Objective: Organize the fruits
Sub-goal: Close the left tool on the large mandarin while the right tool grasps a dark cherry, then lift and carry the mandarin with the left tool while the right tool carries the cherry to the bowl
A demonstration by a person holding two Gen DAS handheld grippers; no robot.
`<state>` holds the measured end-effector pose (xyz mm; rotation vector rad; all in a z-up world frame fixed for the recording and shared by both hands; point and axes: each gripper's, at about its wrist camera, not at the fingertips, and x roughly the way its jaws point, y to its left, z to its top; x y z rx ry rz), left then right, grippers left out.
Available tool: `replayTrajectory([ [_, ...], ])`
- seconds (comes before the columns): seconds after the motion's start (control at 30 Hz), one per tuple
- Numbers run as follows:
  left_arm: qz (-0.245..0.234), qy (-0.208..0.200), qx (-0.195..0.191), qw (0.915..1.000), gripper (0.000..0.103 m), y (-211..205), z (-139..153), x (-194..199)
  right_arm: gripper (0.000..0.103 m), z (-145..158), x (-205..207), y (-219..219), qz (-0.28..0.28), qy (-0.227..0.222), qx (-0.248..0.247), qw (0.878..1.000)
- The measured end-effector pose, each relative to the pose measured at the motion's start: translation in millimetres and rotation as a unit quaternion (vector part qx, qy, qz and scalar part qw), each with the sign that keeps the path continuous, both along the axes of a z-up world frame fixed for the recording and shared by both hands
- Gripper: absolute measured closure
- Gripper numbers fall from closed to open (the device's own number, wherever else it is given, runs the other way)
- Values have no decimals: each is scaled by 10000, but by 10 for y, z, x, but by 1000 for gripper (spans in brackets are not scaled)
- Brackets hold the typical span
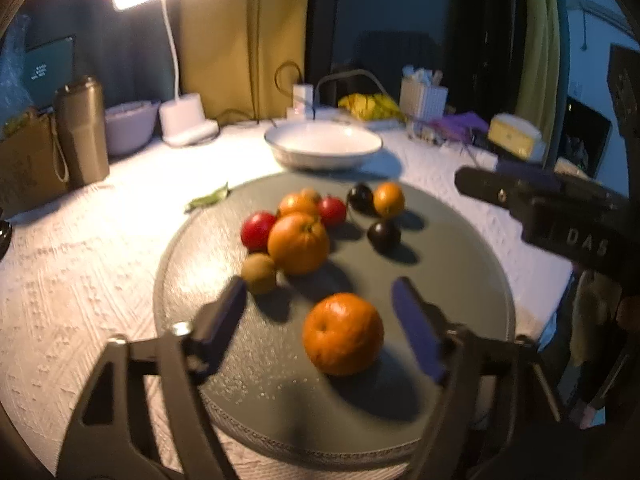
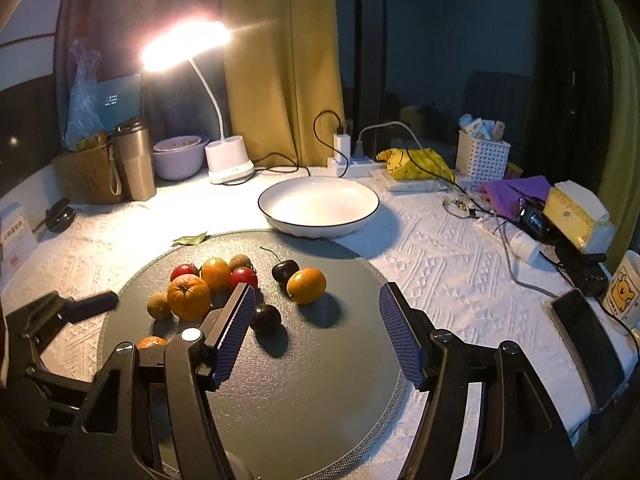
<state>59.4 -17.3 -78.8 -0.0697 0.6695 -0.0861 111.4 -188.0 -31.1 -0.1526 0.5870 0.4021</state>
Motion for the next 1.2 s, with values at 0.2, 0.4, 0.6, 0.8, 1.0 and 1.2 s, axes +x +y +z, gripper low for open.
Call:
replayTrajectory([
  [0.2,-238,73,-13,9997,55,-54,-14,33,35,-102,119,34,-4,190,-29,9998],
  [0.4,-511,198,-122,9984,62,-79,-29,66,35,-220,228,131,131,448,-51,9989],
  [0.6,-571,232,-286,9977,64,-32,-21,77,36,-392,328,283,395,865,-82,9954],
  [0.8,-497,192,-378,9979,64,57,17,62,48,-509,375,449,616,1082,-194,9920],
  [1.0,-444,50,-418,9981,75,113,86,58,61,-566,450,528,706,1268,-331,9889],
  [1.2,-401,-53,-386,9984,76,142,140,80,71,-628,504,568,756,1405,-443,9862],
])
